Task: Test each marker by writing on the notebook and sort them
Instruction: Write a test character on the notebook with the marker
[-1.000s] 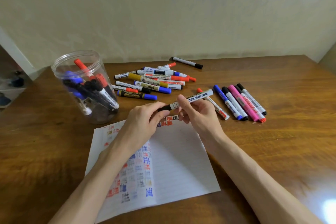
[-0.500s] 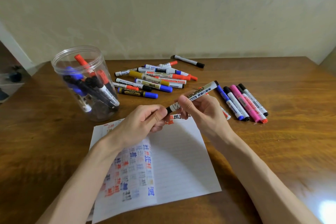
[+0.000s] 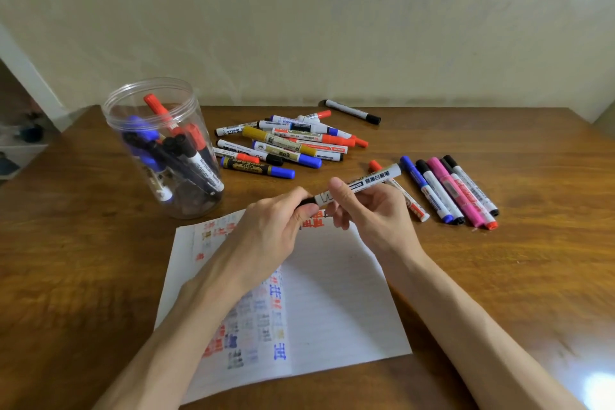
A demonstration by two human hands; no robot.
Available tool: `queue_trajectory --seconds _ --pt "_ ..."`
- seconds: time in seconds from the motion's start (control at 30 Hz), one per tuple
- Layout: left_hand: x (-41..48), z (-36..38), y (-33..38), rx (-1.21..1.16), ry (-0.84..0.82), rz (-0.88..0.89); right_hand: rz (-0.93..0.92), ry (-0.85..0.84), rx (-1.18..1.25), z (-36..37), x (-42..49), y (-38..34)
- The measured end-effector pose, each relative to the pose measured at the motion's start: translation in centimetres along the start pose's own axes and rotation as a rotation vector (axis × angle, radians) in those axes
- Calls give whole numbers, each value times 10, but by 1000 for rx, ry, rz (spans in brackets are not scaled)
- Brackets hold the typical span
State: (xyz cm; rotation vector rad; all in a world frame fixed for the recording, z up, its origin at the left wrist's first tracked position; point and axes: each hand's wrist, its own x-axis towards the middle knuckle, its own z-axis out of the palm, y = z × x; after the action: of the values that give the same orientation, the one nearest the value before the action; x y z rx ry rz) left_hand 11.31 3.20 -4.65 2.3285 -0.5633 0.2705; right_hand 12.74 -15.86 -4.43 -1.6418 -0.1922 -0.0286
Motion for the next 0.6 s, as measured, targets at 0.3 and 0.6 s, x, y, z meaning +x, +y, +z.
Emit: queue_trajectory --seconds 0.3,0.6 --pt "0 -34 -26 -212 34 -199 22 319 116 -56 18 -10" --pt "-5 -17 -22 -31 -56 -200 116 95 -115 -21 6 0"
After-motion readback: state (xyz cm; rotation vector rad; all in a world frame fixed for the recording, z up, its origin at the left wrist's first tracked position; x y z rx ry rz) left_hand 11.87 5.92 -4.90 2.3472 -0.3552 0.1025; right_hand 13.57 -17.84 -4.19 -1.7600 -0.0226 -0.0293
